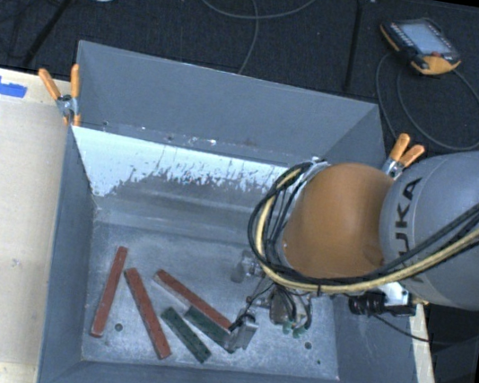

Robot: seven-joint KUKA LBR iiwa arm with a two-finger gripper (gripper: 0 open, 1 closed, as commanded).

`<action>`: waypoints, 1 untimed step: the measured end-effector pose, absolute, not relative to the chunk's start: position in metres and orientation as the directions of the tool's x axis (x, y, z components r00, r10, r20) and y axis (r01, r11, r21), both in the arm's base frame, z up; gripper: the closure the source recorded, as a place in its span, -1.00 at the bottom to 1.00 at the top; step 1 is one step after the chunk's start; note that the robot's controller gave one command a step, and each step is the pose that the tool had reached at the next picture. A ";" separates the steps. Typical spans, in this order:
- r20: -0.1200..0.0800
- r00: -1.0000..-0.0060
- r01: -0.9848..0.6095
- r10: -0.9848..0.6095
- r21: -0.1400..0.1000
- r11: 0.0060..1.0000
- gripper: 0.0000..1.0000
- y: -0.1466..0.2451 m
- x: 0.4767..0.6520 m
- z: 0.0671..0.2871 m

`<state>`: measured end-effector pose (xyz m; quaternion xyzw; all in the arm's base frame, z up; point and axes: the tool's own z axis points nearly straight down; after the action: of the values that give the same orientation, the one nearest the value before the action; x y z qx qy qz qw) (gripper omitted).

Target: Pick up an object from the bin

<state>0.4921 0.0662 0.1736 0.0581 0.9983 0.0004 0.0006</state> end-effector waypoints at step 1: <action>0.002 -0.989 0.149 0.149 0.000 0.989 -1.00 0.116 0.482 0.159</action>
Offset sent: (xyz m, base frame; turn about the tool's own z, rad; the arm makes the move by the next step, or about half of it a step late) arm -0.0011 0.0279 -0.0243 0.2452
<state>0.4820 0.1156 0.1585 0.0748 0.9972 0.0000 -0.0012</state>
